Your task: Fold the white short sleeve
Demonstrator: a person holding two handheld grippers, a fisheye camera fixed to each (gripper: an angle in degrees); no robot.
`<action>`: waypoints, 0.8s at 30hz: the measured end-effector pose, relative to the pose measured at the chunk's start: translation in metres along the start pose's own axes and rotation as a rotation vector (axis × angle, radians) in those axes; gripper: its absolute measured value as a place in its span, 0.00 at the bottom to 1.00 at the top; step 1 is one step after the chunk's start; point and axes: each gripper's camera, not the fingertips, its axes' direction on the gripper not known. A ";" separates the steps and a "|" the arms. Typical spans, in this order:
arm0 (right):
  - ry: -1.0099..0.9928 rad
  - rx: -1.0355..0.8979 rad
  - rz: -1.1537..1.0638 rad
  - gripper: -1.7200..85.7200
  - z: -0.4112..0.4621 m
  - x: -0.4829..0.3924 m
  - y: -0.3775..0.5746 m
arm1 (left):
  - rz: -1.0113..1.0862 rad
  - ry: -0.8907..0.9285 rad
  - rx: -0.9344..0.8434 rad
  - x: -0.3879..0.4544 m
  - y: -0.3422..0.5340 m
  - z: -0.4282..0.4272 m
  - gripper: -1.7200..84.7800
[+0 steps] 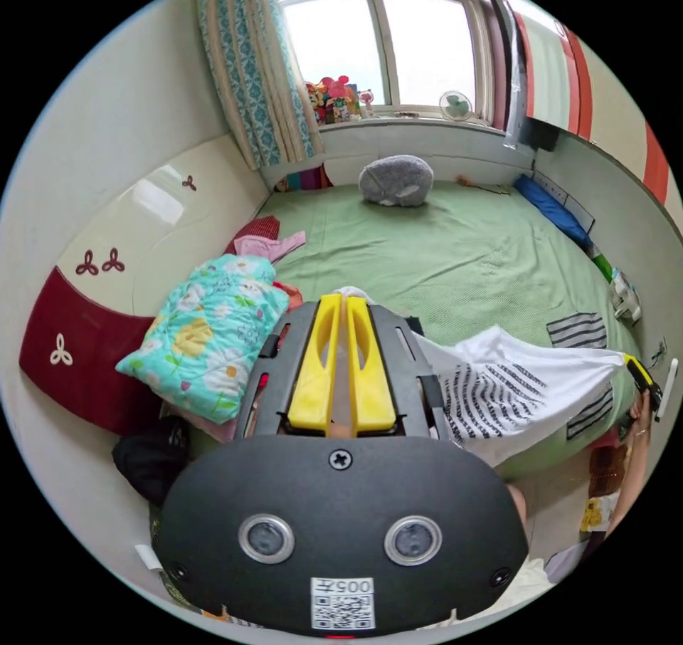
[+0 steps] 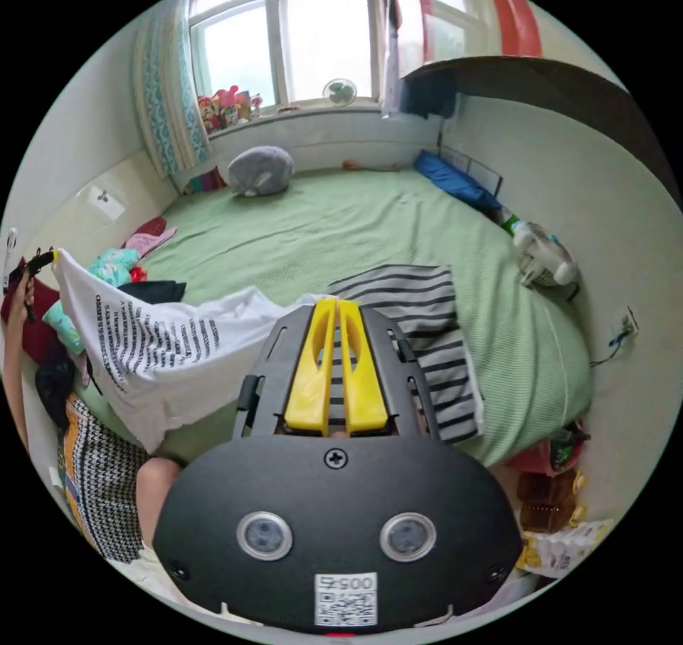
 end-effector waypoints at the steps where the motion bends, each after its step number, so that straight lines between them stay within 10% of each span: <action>1: 0.015 0.013 0.020 0.00 -0.018 0.014 0.003 | 0.019 0.013 0.011 0.011 -0.011 0.000 0.04; 24: 0.134 -0.221 -0.042 0.00 -0.019 0.067 0.095 | 0.198 0.423 -0.295 0.140 0.091 0.161 0.16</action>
